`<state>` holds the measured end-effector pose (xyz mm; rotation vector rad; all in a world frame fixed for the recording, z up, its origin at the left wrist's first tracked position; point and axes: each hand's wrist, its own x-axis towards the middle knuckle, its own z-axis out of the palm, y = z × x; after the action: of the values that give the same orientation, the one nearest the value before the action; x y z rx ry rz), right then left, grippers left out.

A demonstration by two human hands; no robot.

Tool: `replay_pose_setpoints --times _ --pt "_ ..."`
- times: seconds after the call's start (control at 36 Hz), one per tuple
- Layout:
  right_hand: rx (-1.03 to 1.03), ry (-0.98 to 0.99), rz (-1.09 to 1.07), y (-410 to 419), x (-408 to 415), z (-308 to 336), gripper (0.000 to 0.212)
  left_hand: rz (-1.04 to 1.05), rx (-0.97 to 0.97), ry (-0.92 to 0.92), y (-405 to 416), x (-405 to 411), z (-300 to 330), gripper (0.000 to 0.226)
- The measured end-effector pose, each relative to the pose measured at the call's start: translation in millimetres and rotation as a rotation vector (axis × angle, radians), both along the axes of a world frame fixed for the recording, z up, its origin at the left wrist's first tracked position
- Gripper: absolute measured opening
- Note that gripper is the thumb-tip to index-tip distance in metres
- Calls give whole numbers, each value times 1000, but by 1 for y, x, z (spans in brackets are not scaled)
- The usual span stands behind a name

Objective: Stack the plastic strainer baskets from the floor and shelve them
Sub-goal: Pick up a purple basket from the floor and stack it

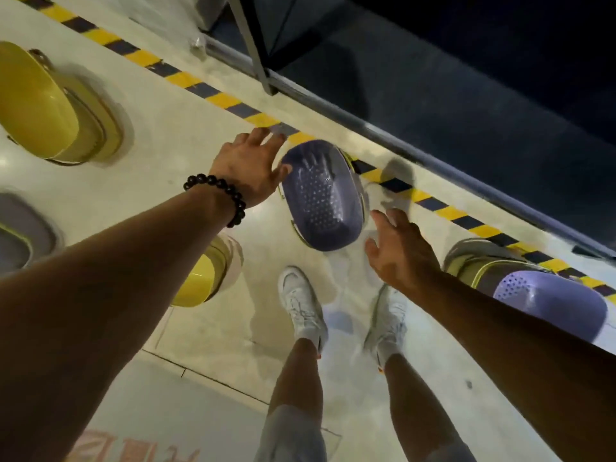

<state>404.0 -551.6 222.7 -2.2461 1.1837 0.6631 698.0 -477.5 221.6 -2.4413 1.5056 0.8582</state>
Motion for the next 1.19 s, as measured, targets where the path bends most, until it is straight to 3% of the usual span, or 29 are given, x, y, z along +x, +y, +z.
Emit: replay_pose_setpoints --times 0.17,0.31,0.39,0.61,0.67,0.83,0.94,1.06,1.19 --pt "-20 -89 -18 16 -10 -85 49 -21 42 49 -20 -5 -90 60" --pt "156 -58 -372 27 -11 -151 50 -17 50 106 -41 -17 -143 56" --pt "225 -96 -474 34 -12 -178 47 7 89 98 -53 -19 -170 55" --pt "244 -208 -492 39 -15 -213 64 185 83 129 -70 -18 -215 52" --pt "209 -253 -507 36 -16 -211 70 195 61 84 -70 -18 -219 40" --pt "171 -278 -508 -3 -22 -184 66 271 -38 64 -37 -28 -194 23" --pt "156 -306 -434 -39 -31 -142 74 410 -179 164 -9 -36 -148 30" --pt "164 -295 -350 -70 -41 -90 57 473 -255 258 3 -36 -92 44" --pt "116 -249 -228 -106 -38 -19 73 446 -271 274 -1 -25 -19 50"
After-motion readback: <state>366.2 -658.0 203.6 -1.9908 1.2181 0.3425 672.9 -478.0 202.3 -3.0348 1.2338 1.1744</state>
